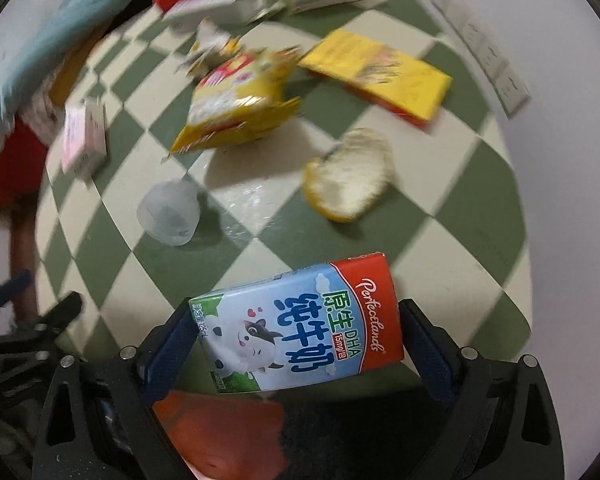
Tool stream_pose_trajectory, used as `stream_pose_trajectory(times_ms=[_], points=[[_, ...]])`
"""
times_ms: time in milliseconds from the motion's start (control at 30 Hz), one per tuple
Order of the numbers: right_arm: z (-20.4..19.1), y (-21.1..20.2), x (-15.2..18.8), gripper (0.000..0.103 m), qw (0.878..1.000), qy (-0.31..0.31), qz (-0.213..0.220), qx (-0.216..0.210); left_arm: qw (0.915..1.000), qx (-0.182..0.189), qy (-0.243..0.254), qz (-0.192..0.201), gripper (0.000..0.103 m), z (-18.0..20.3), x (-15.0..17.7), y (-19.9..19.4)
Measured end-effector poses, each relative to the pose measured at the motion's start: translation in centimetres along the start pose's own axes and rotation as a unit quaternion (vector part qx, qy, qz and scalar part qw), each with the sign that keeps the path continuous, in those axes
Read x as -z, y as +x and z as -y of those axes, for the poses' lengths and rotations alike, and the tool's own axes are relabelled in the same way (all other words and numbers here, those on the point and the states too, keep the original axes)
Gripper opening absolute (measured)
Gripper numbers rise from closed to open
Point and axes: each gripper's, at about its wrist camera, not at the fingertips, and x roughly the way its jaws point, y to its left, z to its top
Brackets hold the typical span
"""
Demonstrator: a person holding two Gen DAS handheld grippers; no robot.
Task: Collect trash
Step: 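Grasp the milk carton with the right tool while the left tool grasps the clear cup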
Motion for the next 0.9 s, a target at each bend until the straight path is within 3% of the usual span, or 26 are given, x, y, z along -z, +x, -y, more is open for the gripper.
stream_pose_trajectory(times_ms=[133, 300, 433, 500, 633, 900], points=[[3.5, -3.2, 0.5, 0.098, 0.997, 0.066, 0.034, 0.013, 0.9993, 0.034, 0.016, 0.004, 0.103, 3.0, -0.9, -0.4], [8.5, -3.1, -0.4, 0.098, 0.989, 0.138, 0.043, 0.037, 0.9978, 0.065, 0.015, 0.0, 0.101, 6.9, -2.4, 0.2], [10.5, -2.9, -1.2, 0.098, 0.985, 0.155, 0.051, 0.052, 0.9976, 0.067, 0.012, 0.01, 0.082, 9.0, -3.7, 0.7], [10.5, -2.7, -1.7, 0.098, 0.985, 0.154, 0.052, 0.056, 0.9981, 0.057, 0.015, 0.016, 0.08, 10.1, -4.2, 1.0], [10.1, -2.8, -1.8, 0.098, 0.986, 0.146, 0.053, 0.057, 0.9989, 0.036, 0.023, 0.018, 0.039, 11.3, -4.5, 1.6], [8.2, -2.8, -2.5, 0.098, 0.989, 0.13, 0.06, 0.045, 0.9986, 0.023, 0.019, 0.043, 0.037, 10.1, -3.7, 0.4]])
